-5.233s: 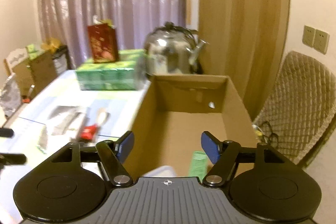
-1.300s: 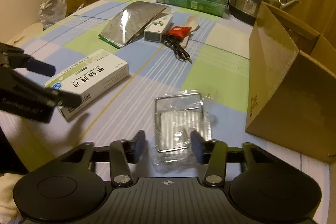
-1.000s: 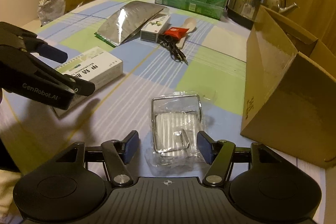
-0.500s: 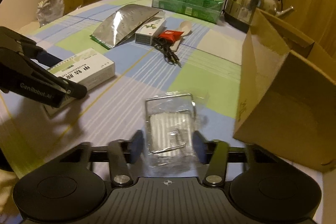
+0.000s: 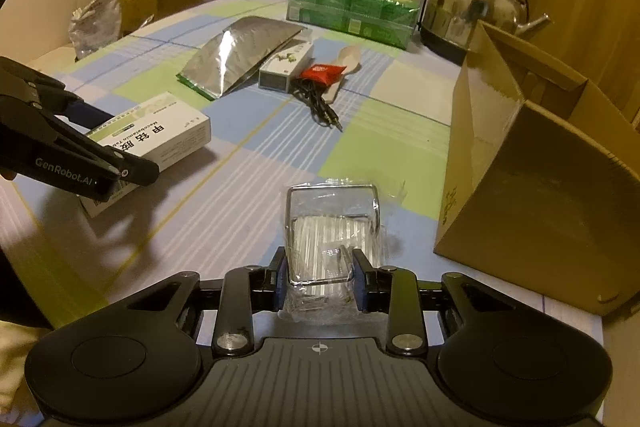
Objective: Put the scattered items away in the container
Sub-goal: 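Carry both items over the cardboard box and open the left tool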
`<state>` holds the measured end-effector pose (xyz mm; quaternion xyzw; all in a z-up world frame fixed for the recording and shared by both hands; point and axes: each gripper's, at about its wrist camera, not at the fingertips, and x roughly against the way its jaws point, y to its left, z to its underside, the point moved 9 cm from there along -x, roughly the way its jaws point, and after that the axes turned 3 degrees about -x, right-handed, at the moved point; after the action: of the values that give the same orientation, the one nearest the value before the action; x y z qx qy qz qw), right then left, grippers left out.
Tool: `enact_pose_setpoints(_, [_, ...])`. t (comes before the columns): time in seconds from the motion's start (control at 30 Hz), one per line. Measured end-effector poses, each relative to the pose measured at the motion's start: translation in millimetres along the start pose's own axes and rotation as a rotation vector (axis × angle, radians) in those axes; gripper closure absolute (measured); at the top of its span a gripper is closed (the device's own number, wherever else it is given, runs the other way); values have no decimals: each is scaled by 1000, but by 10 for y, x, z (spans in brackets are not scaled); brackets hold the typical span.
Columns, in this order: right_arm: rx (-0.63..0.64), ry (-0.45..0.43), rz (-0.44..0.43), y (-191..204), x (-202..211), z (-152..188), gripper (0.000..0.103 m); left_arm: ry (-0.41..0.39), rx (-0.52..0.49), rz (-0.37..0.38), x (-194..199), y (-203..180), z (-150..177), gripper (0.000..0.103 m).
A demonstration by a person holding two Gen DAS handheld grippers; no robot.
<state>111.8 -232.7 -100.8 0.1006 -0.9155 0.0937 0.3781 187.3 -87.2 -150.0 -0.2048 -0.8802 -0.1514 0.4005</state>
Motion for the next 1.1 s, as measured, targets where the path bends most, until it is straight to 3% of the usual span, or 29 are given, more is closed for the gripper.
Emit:
enact_pose_setpoints(0.67, [-54, -135, 13, 5, 681, -346, 74, -85, -6, -2, 656, -130, -186, 36])
enact_pose_setpoints(1.1, [-110, -258, 117, -528, 1185, -668, 74, -166, -40, 67, 904, -574, -588, 36])
